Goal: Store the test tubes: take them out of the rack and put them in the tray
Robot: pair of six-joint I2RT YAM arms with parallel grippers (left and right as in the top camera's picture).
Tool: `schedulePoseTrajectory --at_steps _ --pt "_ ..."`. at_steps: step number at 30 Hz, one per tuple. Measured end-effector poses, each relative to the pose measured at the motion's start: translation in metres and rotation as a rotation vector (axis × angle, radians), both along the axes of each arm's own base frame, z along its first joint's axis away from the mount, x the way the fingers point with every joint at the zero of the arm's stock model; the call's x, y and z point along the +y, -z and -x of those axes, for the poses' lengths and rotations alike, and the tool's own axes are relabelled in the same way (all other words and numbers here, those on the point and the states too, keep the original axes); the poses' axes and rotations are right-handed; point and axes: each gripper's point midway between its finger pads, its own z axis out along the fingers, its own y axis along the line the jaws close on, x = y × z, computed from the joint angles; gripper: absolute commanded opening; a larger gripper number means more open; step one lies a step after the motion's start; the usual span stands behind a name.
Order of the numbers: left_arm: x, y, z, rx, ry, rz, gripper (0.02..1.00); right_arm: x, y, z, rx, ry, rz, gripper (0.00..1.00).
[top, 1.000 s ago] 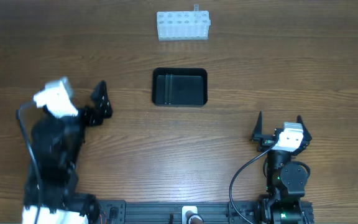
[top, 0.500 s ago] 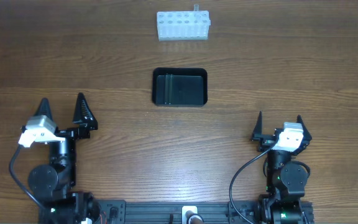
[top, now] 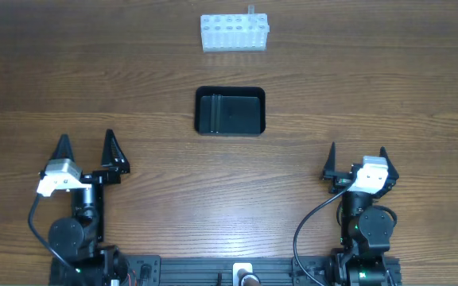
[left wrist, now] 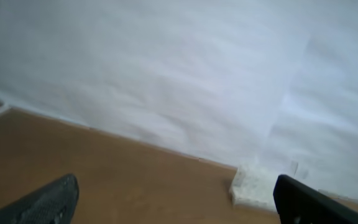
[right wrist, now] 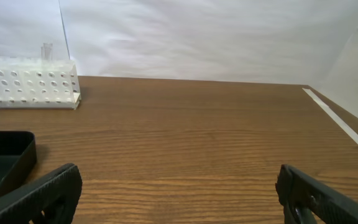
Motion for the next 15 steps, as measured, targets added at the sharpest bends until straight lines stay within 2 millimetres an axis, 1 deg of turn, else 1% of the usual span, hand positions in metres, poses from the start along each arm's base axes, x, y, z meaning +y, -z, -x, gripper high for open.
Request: schedulePoseTrajectory --at_steps 1,4,8,9,15 --pt "0.0 0.007 0.0 0.027 0.0 0.002 0.998 0.0 0.0 0.0 0.0 0.0 0.0 0.993" --pt "0.001 0.036 0.0 0.14 -0.005 0.006 0.998 0.0 0.0 0.0 0.0 0.0 0.0 0.991" --pt "0.001 0.059 0.001 0.235 -0.01 -0.019 0.996 0.0 0.0 0.0 0.0 0.0 0.0 0.991" --pt "0.001 0.062 0.001 0.251 -0.01 -0.033 0.998 0.0 0.0 0.0 0.0 0.0 0.0 0.991" --pt "0.001 0.062 0.001 0.257 -0.014 -0.13 0.996 0.0 0.0 0.0 0.001 0.0 0.001 0.991"
